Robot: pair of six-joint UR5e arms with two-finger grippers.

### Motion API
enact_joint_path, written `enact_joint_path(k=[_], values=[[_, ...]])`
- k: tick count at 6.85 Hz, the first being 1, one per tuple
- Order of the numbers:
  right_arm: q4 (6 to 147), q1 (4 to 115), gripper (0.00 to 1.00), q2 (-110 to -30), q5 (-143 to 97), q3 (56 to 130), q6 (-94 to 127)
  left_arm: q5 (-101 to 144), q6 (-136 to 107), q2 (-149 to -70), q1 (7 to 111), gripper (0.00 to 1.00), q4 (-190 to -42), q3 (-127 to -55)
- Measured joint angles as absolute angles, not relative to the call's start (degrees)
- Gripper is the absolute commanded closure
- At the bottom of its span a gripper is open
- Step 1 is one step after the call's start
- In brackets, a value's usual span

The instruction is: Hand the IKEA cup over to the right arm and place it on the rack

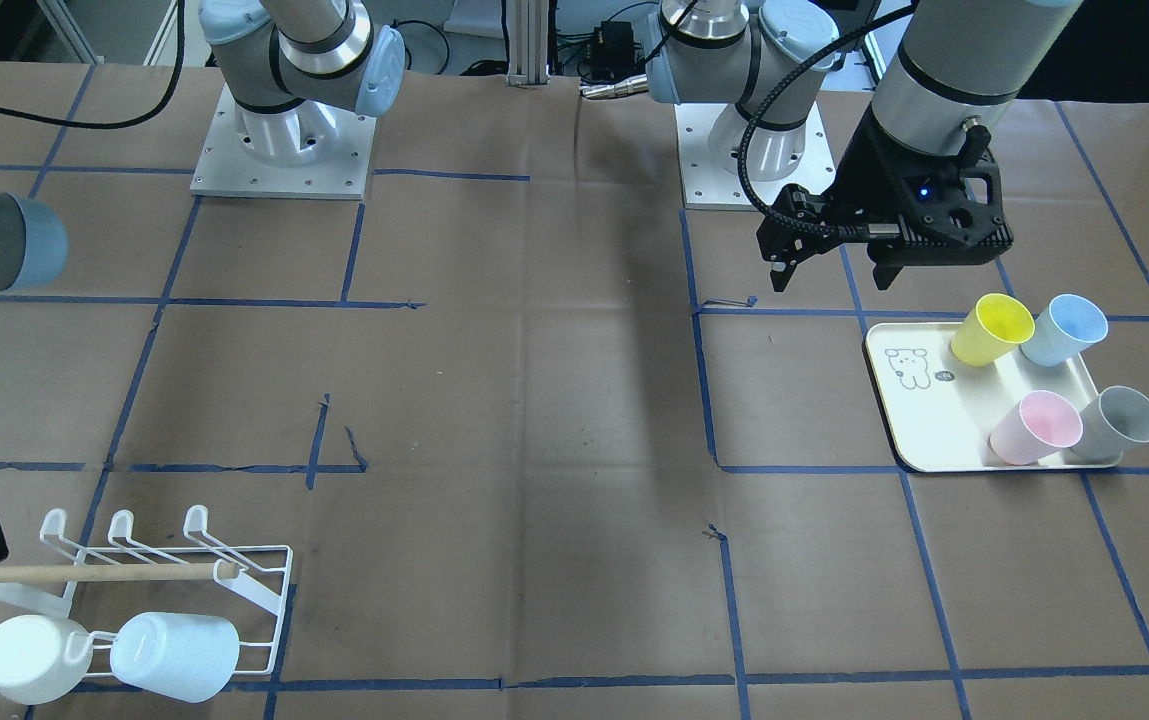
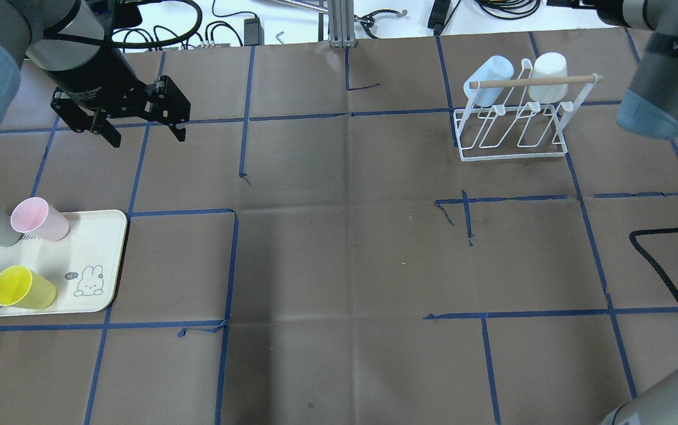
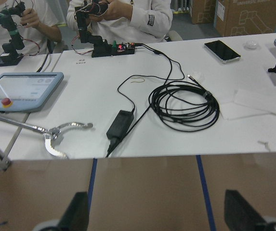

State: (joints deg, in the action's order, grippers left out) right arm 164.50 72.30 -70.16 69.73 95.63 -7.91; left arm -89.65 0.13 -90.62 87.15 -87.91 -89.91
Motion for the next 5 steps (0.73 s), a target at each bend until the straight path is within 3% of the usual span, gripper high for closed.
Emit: enact_joint_path(k=[5], values=[[113.95,81.20,0.00,-83.82,77.40,89.27,-5.49,-89.65,0.18,-90.65,87.19,0.01,-87.89,-89.83]])
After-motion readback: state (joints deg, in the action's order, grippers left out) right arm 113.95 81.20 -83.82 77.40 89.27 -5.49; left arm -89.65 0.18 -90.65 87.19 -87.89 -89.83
